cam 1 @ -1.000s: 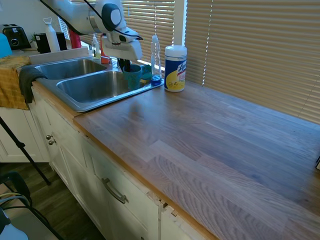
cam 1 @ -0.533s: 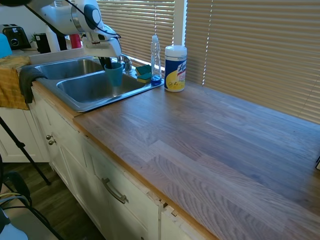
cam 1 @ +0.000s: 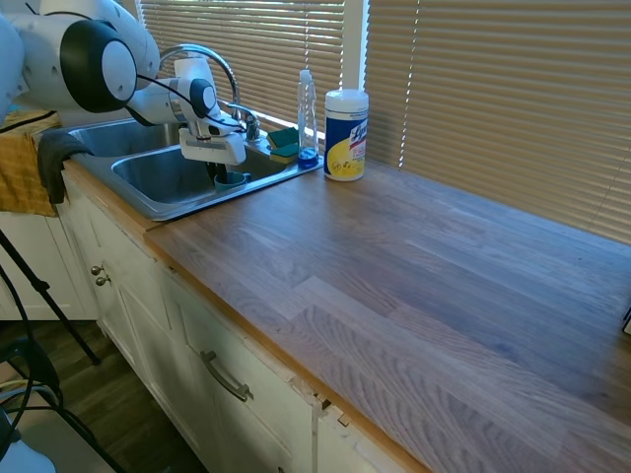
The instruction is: Put the mug in the sink
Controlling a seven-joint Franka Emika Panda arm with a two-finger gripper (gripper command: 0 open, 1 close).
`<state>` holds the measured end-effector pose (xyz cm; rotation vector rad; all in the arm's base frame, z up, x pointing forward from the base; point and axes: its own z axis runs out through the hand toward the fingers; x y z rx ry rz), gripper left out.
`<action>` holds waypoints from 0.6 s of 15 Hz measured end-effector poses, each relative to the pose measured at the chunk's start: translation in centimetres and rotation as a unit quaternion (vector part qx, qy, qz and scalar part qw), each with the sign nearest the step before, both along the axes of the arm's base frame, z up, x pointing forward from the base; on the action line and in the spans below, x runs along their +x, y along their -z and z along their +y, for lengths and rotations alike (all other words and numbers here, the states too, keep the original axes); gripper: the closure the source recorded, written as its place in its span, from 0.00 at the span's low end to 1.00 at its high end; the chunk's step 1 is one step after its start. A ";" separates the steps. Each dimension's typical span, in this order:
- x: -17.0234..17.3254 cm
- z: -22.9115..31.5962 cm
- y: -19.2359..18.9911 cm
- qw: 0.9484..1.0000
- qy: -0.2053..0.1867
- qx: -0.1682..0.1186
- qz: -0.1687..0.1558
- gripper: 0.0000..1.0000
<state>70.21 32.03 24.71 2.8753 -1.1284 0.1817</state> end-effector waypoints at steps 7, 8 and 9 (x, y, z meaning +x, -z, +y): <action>1.4 0.1 4.2 1.000 0.010 -0.006 0.018 0.00; 1.6 0.0 4.2 1.000 0.013 -0.006 0.019 0.00; 1.8 -0.1 4.2 1.000 0.015 -0.007 0.020 0.00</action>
